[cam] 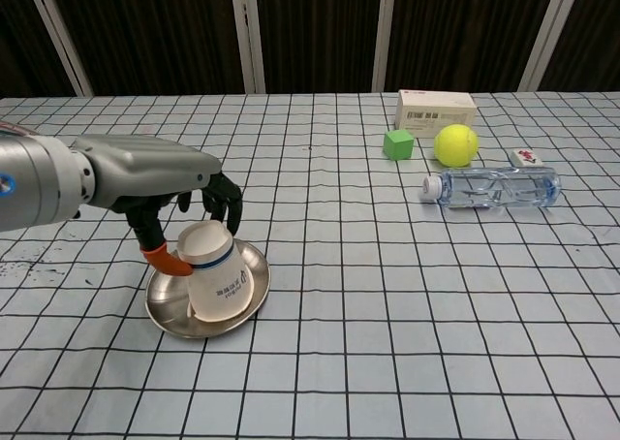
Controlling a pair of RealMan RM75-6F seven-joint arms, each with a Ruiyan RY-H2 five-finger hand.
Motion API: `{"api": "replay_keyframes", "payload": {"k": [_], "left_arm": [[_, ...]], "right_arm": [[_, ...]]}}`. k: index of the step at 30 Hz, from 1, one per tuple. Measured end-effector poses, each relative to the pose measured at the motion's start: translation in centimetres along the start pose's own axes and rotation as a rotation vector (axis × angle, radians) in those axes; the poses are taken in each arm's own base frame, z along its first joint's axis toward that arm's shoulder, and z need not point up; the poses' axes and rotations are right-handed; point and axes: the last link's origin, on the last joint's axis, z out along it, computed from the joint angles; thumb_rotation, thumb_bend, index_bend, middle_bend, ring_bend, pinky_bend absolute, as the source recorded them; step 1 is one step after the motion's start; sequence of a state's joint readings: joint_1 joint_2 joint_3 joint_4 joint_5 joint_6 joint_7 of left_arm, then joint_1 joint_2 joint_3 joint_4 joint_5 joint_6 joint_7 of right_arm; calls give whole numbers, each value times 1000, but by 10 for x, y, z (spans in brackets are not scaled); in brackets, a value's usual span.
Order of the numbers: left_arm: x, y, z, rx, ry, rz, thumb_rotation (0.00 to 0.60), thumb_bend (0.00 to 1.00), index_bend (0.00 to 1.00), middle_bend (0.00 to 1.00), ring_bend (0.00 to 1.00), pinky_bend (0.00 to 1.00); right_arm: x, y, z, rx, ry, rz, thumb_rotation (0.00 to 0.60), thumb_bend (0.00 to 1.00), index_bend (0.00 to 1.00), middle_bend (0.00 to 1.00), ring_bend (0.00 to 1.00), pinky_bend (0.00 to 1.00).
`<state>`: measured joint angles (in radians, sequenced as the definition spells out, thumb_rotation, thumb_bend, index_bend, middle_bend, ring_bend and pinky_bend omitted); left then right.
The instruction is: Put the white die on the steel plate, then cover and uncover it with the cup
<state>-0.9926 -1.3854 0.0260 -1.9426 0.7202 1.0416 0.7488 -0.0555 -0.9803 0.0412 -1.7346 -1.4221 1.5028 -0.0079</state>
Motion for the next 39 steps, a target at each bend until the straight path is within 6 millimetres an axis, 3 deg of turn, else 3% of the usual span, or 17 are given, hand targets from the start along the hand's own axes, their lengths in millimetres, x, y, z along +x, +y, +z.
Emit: {"api": "replay_keyframes", "payload": {"k": [10,24,33,39], "left_arm": [[-4,-15,-12,26,-63,43,600,480,494,421,256,303],[2,-21,3,62,61,138,600,480,496,422,256,305],[-7,1,25,20,151,175,600,480,496,422,256,305],[-12,11,25,-18,156,162,600,480,495,422,256,304]], "right_arm": [[-1,-1,0,1,-6,3,600,41,124,140,145,139],[-1,0,0,-2,-14,7,600,41,124,140,145,139],[-2,0,0,-6,-20,8,600,42,124,140,145,139],[-2,0,0,-4,-22,7,600,42,124,140,145,139]]}}
